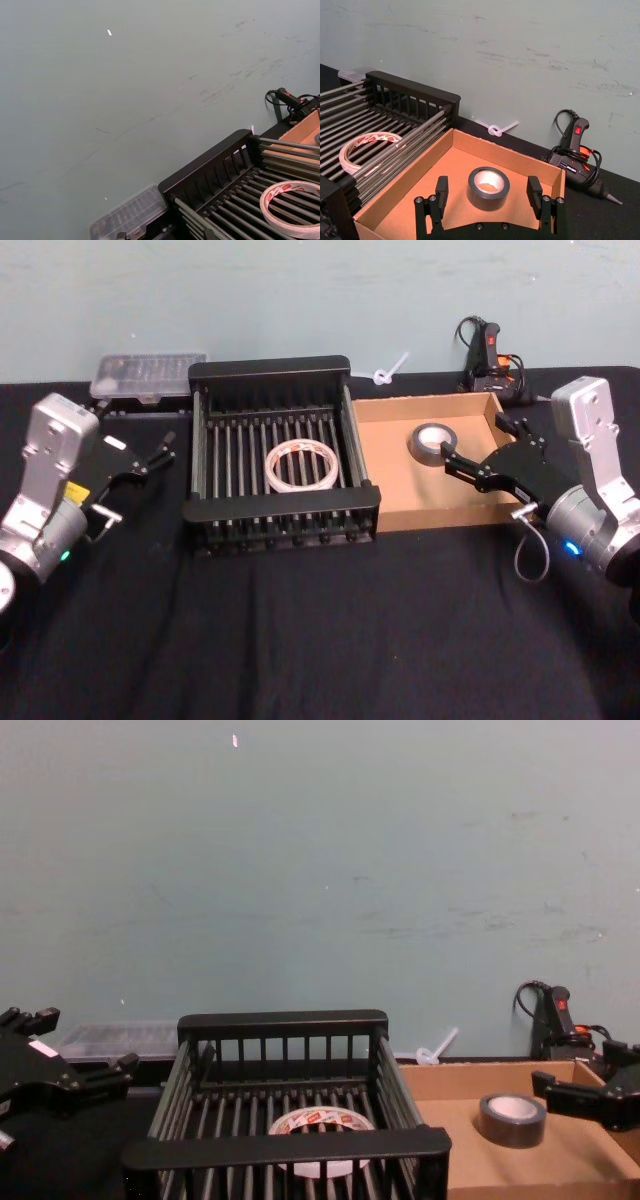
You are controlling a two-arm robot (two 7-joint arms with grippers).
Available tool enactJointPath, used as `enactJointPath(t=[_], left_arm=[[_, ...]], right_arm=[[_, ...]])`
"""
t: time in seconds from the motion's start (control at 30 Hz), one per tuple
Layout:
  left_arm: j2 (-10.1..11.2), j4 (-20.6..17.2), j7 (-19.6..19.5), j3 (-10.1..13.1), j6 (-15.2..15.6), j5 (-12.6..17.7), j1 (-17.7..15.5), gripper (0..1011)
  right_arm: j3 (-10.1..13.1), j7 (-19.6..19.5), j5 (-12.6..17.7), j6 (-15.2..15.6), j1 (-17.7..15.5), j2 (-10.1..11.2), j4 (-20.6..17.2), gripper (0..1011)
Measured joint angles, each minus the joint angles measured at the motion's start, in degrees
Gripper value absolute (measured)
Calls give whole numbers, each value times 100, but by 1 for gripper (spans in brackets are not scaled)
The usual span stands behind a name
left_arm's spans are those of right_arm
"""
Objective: Pick up the white tape and place it into the black box , Pick up the silver tape and place it into the brown box.
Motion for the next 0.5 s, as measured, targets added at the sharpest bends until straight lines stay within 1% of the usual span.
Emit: enactJointPath(t=[0.5], left_arm=[[0,0,0,0,0,0,0,1001]], right_arm=[[-7,2,5,1,-2,10,-4,1002]])
